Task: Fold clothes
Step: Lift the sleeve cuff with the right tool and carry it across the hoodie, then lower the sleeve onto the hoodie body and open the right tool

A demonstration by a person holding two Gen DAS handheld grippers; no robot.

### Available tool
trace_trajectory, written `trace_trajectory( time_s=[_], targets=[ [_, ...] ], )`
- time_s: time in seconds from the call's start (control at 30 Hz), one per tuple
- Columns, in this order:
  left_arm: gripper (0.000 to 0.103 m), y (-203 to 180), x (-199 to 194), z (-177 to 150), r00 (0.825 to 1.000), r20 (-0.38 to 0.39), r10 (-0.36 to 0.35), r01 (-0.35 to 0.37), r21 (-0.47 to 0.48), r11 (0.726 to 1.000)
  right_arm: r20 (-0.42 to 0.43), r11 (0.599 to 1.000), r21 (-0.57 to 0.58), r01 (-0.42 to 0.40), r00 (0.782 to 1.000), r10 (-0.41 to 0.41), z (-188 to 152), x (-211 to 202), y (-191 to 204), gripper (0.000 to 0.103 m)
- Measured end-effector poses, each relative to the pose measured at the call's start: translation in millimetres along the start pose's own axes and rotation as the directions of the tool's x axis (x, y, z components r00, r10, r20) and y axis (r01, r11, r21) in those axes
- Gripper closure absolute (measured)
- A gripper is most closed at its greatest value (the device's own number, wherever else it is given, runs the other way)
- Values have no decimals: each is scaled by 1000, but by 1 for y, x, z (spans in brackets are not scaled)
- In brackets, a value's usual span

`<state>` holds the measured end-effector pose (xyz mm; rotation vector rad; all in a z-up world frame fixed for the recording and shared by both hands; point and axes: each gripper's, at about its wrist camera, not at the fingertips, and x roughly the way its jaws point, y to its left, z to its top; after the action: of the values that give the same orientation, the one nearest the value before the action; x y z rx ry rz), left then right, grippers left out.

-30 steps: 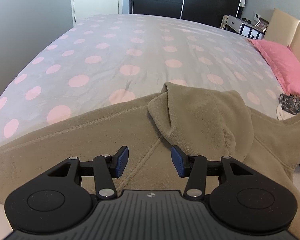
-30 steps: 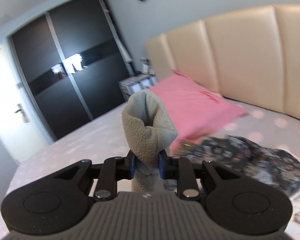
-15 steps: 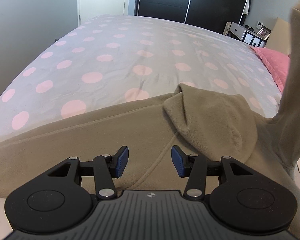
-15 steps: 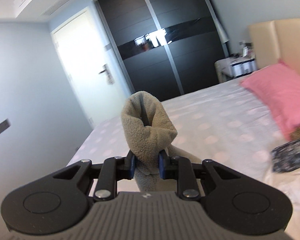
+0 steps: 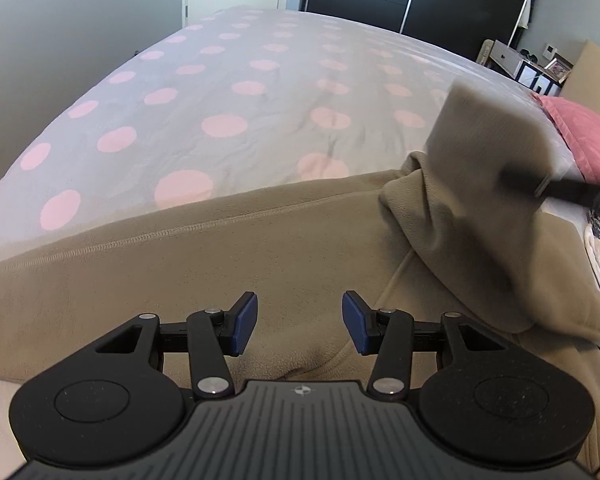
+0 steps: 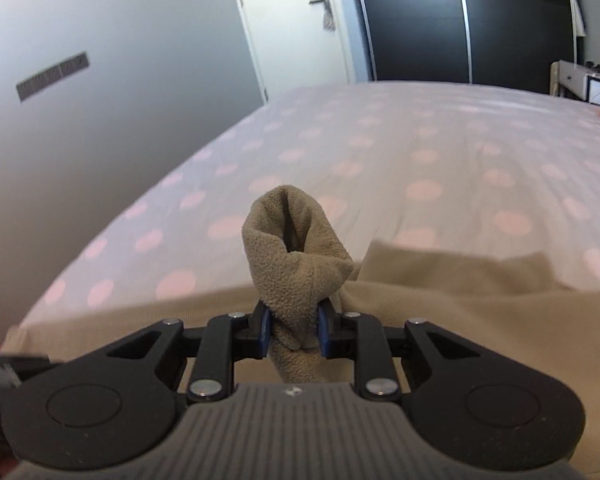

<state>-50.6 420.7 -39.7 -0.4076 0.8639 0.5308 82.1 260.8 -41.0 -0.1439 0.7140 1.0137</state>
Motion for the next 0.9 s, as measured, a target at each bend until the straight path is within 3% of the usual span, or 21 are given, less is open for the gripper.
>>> trace_trajectory(
  time_s=[0.2,0.27,0.37,0.57,0.73,0.9],
  targets=[
    [58,0,-1,1,1000,7,-3,3,-11,1000,-84,999,-38,-16,996,12,-37,38,4,65],
    [58,-2,-2,2,1000,12,-10,11,-16,1000,-98,997,-54,-50,994,44,-39,40,7,55],
    [58,-5,-4,3,999,23,-22,22,-27,999,-104,993,-74,-93,991,85,-44,24,2,39],
    [58,-19,-3,7,998,35,-44,44,-18,999,-90,986,-126,-109,991,98,-65,-34,-25,35],
    [58,-39,9,-3,999,4,-52,52,38,998,-92,982,-187,41,994,-59,-100,-81,-75,35],
    [58,-48,28,-13,999,-37,-36,38,64,997,-96,949,-192,251,957,-273,-127,-114,-138,35]
  ],
)
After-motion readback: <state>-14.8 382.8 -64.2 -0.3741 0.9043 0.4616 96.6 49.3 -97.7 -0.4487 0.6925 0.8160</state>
